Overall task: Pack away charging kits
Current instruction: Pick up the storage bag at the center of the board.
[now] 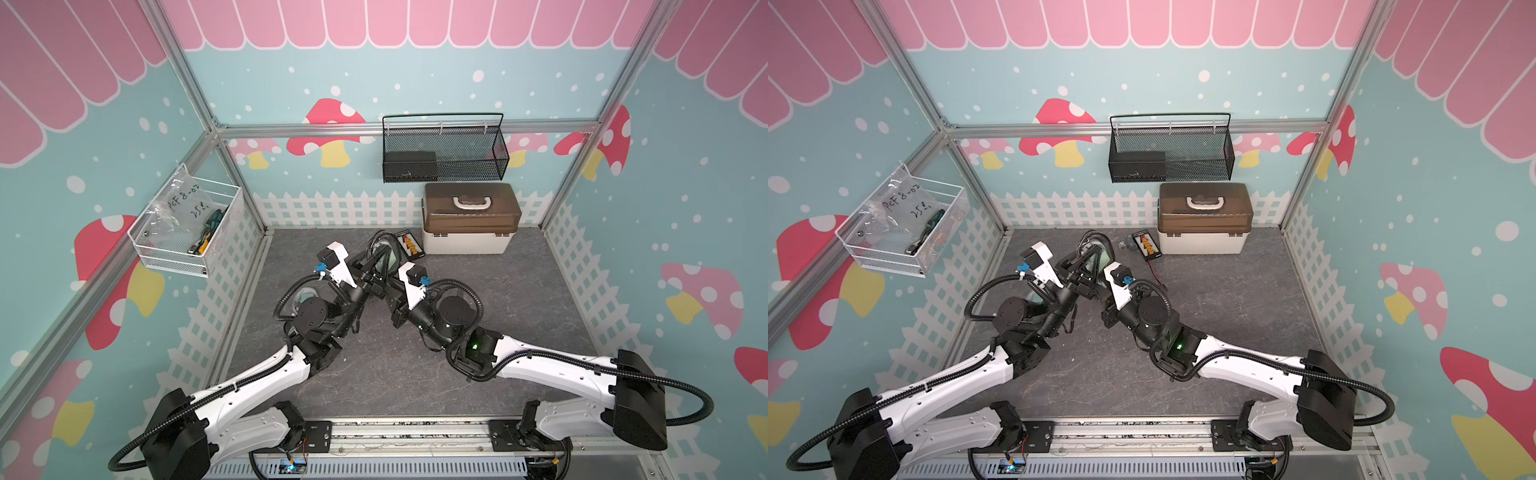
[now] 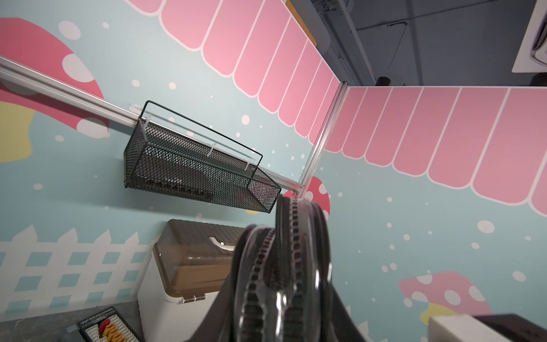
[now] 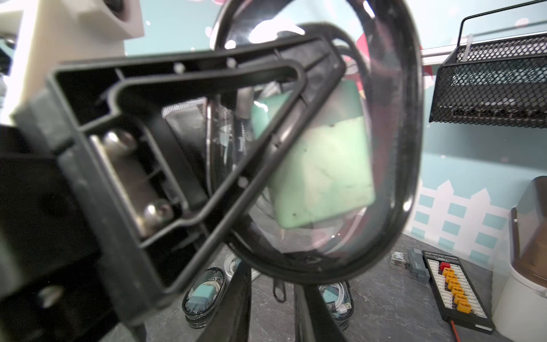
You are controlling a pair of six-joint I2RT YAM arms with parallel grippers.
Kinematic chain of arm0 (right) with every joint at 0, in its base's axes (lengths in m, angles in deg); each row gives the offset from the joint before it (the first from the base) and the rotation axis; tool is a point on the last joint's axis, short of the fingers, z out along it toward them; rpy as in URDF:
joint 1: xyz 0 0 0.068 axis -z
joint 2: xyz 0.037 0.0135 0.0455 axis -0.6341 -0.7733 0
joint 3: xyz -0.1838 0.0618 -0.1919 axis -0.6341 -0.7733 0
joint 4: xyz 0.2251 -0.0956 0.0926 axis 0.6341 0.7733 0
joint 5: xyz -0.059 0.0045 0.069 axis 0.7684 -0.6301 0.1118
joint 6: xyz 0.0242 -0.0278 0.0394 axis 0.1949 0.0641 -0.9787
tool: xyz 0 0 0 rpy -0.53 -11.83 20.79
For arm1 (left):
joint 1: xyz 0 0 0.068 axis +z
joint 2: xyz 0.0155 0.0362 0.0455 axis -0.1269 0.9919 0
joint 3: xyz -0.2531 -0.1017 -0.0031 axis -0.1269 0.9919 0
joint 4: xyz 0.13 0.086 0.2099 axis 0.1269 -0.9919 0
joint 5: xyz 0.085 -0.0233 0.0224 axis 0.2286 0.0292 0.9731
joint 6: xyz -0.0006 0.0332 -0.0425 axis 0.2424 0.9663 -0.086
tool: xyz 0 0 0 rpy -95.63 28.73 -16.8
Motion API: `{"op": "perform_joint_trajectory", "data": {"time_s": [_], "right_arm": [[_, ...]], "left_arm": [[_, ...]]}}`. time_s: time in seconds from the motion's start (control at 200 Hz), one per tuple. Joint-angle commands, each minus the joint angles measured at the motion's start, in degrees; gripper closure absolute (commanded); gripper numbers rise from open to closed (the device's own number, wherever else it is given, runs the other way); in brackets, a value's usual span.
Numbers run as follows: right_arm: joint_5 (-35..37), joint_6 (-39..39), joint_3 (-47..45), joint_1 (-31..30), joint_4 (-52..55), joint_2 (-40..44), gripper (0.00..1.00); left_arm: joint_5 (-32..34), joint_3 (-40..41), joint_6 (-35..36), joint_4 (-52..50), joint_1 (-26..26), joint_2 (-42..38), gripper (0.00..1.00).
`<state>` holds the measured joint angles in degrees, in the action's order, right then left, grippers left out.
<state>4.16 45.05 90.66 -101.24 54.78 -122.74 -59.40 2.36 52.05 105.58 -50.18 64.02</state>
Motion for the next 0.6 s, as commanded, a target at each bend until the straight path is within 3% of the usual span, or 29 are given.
{"op": "perform_joint_trajectory", "data": {"time_s": [0.0, 0.59], "right_arm": [[-2.5, -0.5, 2.4, -0.2, -3.6, -0.5, 0.74], [1.2, -2.2, 5.0, -0.2, -1.3, -2.3, 0.9]], "left_arm": [[2.6, 0.9, -1.5, 1.8, -0.5, 0.3, 1.0], [1.7, 2.4, -2.5, 3.2, -0.5, -1.0, 1.0]]}}
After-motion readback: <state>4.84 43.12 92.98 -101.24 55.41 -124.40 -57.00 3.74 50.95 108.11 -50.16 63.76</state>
